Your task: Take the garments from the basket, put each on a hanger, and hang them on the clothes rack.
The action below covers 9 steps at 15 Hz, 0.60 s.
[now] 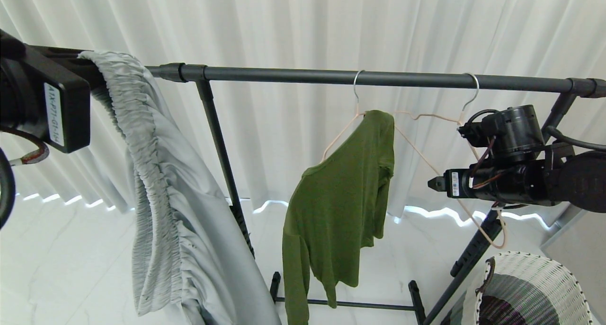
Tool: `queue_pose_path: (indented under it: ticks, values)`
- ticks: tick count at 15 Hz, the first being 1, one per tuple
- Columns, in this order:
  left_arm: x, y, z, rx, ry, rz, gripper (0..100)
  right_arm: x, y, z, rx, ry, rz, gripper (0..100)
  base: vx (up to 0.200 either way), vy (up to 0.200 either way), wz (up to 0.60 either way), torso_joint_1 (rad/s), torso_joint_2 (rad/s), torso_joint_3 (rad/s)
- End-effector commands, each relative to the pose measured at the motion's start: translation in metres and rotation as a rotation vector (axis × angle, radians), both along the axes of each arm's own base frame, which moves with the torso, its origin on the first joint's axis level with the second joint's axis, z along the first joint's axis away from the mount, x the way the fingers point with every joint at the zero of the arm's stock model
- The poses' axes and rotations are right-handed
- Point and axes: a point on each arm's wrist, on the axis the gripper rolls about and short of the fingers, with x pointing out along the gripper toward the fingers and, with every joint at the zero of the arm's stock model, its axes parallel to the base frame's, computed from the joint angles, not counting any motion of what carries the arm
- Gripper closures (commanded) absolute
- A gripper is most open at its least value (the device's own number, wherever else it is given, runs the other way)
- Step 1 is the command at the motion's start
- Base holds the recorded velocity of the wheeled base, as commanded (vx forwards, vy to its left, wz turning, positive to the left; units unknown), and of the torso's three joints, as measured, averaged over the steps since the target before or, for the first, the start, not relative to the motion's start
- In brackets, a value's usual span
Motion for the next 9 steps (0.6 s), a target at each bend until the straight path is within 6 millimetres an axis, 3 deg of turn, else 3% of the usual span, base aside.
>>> queue_pose_path:
  ticks: [1,9]
  values:
    - [0.0004,-0.0003,-0.0002,0.001,0.001,0.001,100,-0.001,0.0022,0.0001,0.0,0.0,0.007,0,0.0,0.0,0.0,0.0,0.0,0.0]
    - [-0.0011,0.001,0.0003,-0.002,-0.003,0.001,100,0.0029,0.0018,0.0037,0.009,-0.03,0.002,0,0.0,0.0,0.0,0.0,0.0,0.0]
